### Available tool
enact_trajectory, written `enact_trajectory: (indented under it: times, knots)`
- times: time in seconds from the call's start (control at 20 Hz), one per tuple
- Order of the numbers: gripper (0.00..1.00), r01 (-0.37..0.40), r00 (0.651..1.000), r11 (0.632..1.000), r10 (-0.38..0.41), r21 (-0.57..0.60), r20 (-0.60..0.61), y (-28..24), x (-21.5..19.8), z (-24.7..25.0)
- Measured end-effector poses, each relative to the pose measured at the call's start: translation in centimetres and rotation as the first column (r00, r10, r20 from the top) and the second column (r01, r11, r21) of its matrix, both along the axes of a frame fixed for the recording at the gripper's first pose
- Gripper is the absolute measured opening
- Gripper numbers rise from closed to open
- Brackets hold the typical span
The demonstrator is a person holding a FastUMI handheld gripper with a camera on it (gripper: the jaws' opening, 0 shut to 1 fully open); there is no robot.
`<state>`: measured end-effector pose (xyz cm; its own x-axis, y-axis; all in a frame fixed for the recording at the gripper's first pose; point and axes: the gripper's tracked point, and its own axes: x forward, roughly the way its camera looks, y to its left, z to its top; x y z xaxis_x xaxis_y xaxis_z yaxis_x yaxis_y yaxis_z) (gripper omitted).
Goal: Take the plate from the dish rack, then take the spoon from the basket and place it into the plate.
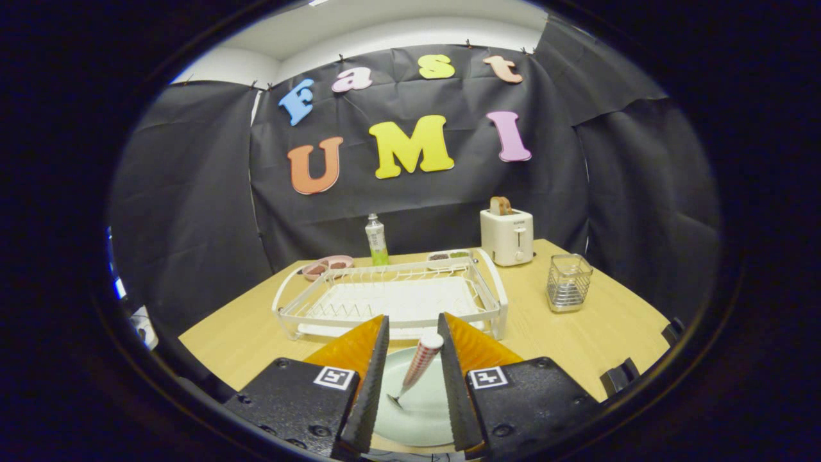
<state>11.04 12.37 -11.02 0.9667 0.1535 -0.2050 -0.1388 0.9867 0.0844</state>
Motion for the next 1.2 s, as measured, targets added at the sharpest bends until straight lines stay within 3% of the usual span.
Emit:
enact_trajectory:
  times: [0.5, 0.8, 1.0, 1.2]
  knots:
    - [0.92, 0.062, 0.998, 0.998, -0.062, -0.032, -0.002, -6.1, -0.6, 1.2]
    - [1.00, 0.030, 0.999, 1.000, -0.030, 0.001, 0.017, -7.2, -3.7, 3.0]
    - [1.00, 0.072, 0.993, 0.996, -0.066, -0.058, 0.100, -8.9, -6.6, 5.3]
    - [1.00, 0.104, 0.970, 0.994, -0.094, -0.032, 0.223, -9.9, -9.9, 9.0]
